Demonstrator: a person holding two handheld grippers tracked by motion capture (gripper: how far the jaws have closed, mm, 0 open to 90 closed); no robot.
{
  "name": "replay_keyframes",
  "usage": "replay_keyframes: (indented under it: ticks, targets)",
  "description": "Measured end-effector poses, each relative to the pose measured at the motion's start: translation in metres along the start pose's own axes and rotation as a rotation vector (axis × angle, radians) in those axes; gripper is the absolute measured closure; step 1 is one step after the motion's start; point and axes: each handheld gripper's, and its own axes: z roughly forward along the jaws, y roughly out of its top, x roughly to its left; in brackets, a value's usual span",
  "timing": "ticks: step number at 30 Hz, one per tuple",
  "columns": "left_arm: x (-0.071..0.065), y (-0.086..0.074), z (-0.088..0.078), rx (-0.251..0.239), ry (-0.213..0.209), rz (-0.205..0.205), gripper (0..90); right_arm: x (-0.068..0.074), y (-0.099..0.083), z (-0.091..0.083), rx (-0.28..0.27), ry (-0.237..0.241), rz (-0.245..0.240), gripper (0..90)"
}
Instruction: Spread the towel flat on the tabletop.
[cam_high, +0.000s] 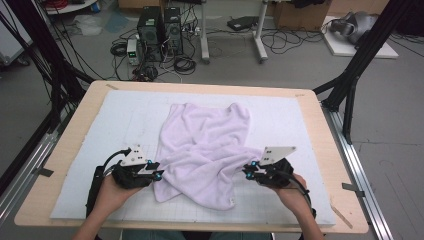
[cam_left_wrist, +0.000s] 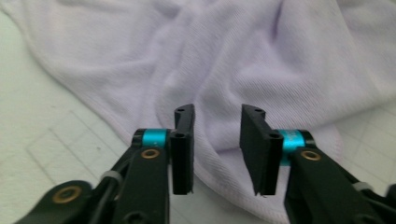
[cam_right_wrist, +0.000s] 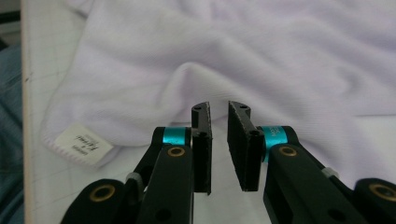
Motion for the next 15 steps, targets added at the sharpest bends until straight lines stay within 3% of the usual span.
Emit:
replay_keyframes:
  ticks: [4, 6, 10, 12, 15]
  targets:
    - [-0.004, -0.008, 0.011, 0.042, -0.038, 0.012, 75.9, 0.014, -0.005, 0.027, 0.047, 0.073, -0.016, 77.8]
    - [-0.005, -0.012, 0.017, 0.066, -0.043, 0.015, 75.1, 0.018, -0.006, 0.039, 0.067, 0.099, -0.025, 73.8]
    - [-0.002, -0.017, 0.020, 0.045, -0.078, -0.015, 68.2, 0.021, -0.003, 0.053, 0.074, 0.124, -0.024, 65.2]
    - [-0.003, -0.018, 0.020, 0.043, -0.071, -0.010, 67.1, 0.022, -0.003, 0.060, 0.089, 0.130, -0.029, 67.7]
    - [-0.005, -0.018, 0.019, 0.038, -0.051, -0.004, 73.5, 0.022, -0.004, 0.061, 0.076, 0.165, -0.017, 81.3]
